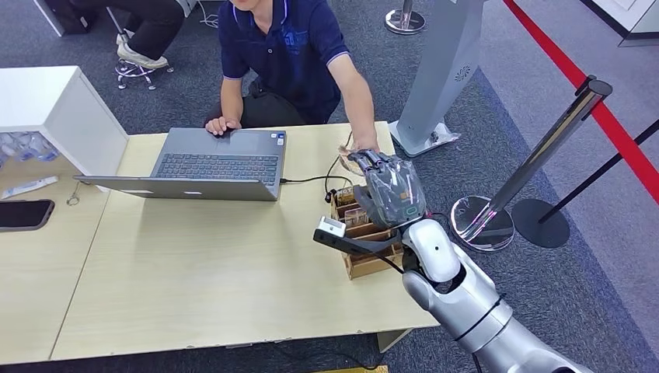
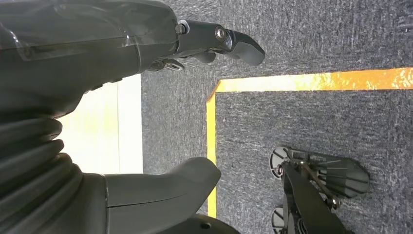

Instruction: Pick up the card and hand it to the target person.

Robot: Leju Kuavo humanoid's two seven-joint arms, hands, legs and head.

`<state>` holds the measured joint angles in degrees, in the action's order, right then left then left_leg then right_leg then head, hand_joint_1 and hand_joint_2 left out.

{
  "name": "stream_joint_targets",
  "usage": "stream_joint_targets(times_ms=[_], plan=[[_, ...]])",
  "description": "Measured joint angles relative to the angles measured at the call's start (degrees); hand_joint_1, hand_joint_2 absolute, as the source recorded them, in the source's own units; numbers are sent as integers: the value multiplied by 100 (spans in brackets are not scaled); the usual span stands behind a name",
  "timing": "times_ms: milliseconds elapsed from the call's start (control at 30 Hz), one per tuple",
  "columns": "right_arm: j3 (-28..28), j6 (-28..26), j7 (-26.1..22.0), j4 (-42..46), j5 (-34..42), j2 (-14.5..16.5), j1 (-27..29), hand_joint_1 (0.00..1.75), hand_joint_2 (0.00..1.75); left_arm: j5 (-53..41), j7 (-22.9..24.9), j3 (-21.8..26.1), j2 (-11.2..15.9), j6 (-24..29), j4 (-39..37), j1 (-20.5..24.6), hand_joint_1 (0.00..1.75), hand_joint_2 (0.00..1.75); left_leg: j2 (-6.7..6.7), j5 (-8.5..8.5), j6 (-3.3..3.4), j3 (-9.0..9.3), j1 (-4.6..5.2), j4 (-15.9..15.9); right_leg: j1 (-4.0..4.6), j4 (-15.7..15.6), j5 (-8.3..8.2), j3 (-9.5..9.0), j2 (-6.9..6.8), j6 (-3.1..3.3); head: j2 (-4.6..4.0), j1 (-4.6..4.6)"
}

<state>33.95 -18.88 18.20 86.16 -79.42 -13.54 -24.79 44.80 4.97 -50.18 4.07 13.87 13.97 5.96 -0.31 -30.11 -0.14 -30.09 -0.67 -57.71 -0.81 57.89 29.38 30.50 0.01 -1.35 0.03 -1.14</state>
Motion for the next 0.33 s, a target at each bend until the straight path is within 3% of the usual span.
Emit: stream_joint_targets(times_ms=[333], plan=[[104, 71, 83, -127, 101, 27, 79, 0, 175, 28, 22, -2, -4, 7, -2, 0, 0, 175, 1, 0, 0, 2, 0, 0, 0, 0, 0, 4, 2, 0, 0, 1]])
